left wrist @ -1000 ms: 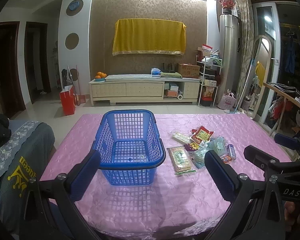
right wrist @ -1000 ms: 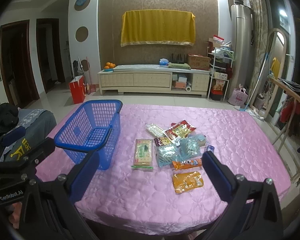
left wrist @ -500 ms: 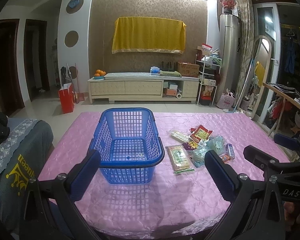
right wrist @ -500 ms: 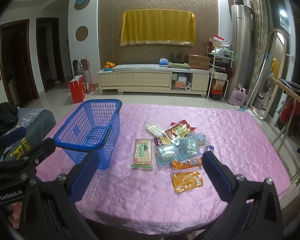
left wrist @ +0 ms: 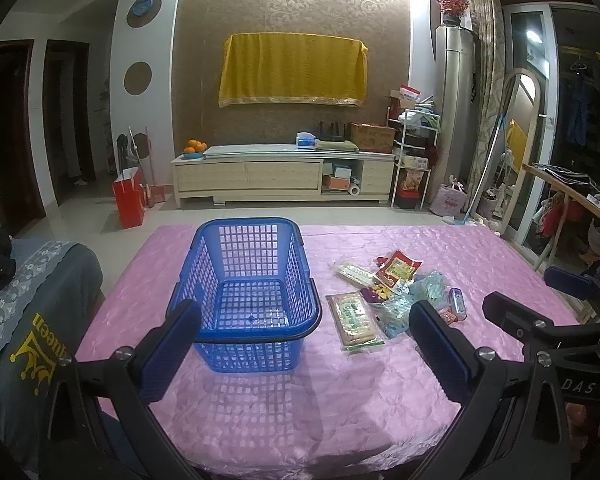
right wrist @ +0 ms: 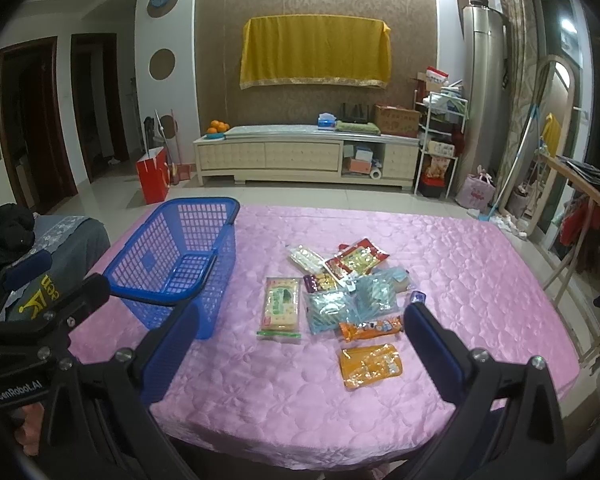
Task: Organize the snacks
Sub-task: 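Move the right gripper over the snacks and grasp the light-blue wafer bag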
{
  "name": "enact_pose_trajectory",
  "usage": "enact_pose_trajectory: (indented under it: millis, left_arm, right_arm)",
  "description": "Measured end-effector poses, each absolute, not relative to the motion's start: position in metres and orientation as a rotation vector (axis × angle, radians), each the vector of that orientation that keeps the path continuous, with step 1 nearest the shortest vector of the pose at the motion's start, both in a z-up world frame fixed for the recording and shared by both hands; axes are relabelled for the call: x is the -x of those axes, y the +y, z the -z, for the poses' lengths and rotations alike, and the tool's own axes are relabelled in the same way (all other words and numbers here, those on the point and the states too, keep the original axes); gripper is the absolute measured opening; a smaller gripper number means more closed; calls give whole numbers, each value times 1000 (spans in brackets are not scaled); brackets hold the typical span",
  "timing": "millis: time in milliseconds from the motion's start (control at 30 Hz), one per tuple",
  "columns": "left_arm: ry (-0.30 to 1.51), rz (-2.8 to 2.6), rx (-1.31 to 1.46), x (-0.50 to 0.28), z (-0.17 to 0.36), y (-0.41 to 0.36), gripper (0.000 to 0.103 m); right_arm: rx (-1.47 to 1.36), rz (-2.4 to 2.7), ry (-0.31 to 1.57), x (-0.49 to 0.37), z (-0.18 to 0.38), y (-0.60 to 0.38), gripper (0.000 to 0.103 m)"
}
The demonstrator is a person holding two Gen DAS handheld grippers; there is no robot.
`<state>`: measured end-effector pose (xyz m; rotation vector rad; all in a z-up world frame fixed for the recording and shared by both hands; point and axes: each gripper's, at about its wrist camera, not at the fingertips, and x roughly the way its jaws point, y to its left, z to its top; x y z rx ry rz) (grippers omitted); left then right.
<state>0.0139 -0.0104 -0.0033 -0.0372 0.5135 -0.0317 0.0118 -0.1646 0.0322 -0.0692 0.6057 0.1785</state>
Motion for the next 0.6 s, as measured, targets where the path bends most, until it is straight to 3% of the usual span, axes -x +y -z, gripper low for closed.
enact_pose_trajectory:
  millis: [300, 600]
  left_arm:
    - [530, 78, 18, -47, -5, -31, 103]
    - [621, 149, -17, -116, -2, -77, 103]
  right_arm:
    - [121, -166, 542, -35, -47, -185, 103]
    - [117, -112, 618, -88, -37, -232, 103]
